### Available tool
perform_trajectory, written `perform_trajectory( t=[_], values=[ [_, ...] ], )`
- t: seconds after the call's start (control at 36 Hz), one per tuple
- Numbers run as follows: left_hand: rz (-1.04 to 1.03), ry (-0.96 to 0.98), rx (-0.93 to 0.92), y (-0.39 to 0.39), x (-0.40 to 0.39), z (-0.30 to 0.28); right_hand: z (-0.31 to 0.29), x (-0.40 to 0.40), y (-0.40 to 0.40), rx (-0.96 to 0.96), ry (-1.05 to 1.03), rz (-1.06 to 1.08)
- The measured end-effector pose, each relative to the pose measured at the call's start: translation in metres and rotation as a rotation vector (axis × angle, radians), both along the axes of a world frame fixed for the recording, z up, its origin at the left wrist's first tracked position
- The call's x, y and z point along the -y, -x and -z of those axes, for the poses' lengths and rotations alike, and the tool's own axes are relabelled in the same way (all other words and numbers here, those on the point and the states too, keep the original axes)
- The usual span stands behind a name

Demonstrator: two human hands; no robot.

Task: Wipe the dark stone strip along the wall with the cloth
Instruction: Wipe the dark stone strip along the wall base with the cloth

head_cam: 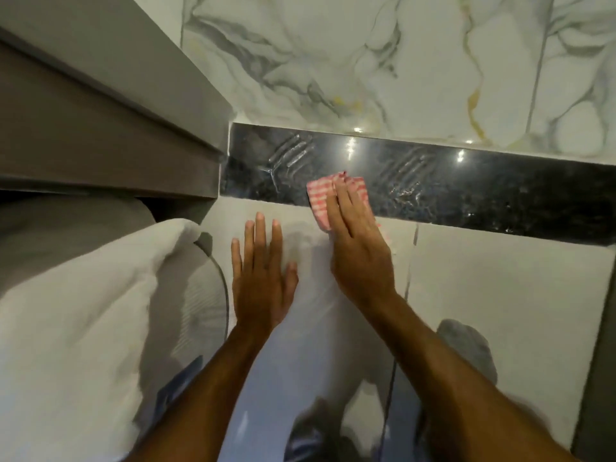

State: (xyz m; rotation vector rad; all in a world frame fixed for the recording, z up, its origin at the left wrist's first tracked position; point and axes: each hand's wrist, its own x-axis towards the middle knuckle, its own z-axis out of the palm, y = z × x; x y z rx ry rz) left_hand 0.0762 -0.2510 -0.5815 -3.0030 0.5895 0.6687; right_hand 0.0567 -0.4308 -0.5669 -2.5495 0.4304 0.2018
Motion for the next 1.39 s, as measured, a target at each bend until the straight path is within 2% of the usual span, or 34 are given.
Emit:
perform_trajectory(
  t=[0.06,0.11,0.22,0.28,0.39,0.44,0.53,0.58,0.69,0.78,0.83,0.89,0.94,1.0,1.06,1.11,1.22,1.28,1.33,1.39],
  values=[
    [0.005,0.124,0.153,0.004,-0.01,0.02,0.015,0.008,-0.007,0.079,0.075,-0.017],
    [0.02,0.195,0.241,0.006,-0.018,0.033,0.025,0.016,-0.026,0.077,0.141,0.032],
    [-0.011,0.216,0.244,0.006,-0.02,0.04,0.026,-0.002,-0.086,0.123,0.184,0.187],
    [-0.014,0.2,0.23,0.006,-0.021,0.036,0.025,-0.02,-0.108,0.122,0.141,0.064],
    [-0.009,0.155,0.254,0.004,-0.019,0.026,0.019,-0.031,-0.08,0.019,0.092,-0.489],
    [0.023,0.135,0.255,0.004,-0.018,0.024,0.016,-0.016,-0.042,0.047,0.124,-0.542],
    [0.01,0.168,0.257,0.005,-0.021,0.025,0.012,0.008,-0.003,0.073,0.143,-0.375],
    [-0.017,0.193,0.26,0.005,-0.019,0.027,0.013,0.011,-0.006,0.064,0.188,-0.247],
    [-0.01,0.204,0.256,0.006,-0.021,0.033,0.014,-0.012,-0.064,0.047,0.206,-0.034],
    [-0.063,0.21,0.297,0.007,-0.023,0.041,0.02,-0.039,-0.108,-0.002,0.184,0.048],
    [-0.144,0.212,0.32,0.005,-0.022,0.043,0.024,-0.055,-0.117,0.01,0.175,0.04],
    [-0.189,0.206,0.328,0.004,-0.022,0.044,0.027,-0.061,-0.103,0.049,0.163,-0.074],
    [-0.183,0.19,0.337,0.005,-0.022,0.045,0.027,-0.053,-0.065,0.075,0.177,-0.271],
    [-0.181,0.192,0.355,0.006,-0.022,0.044,0.026,-0.034,-0.02,0.066,0.18,-0.344],
    [-0.205,0.214,0.349,0.005,-0.021,0.044,0.022,-0.012,0.015,0.053,0.202,-0.237],
    [-0.212,0.225,0.324,0.003,-0.02,0.045,0.017,0.002,0.022,0.026,0.249,-0.022],
    [-0.206,0.23,0.327,0.005,-0.022,0.049,0.01,-0.002,-0.036,0.0,0.273,0.403],
    [-0.205,0.21,0.348,0.004,-0.021,0.051,0.012,-0.016,-0.079,-0.029,0.273,0.447],
    [-0.212,0.196,0.353,0.004,-0.021,0.05,0.016,-0.038,-0.115,-0.052,0.246,0.284],
    [-0.218,0.21,0.337,0.005,-0.022,0.048,0.018,-0.06,-0.126,-0.031,0.206,-0.084]
  ],
)
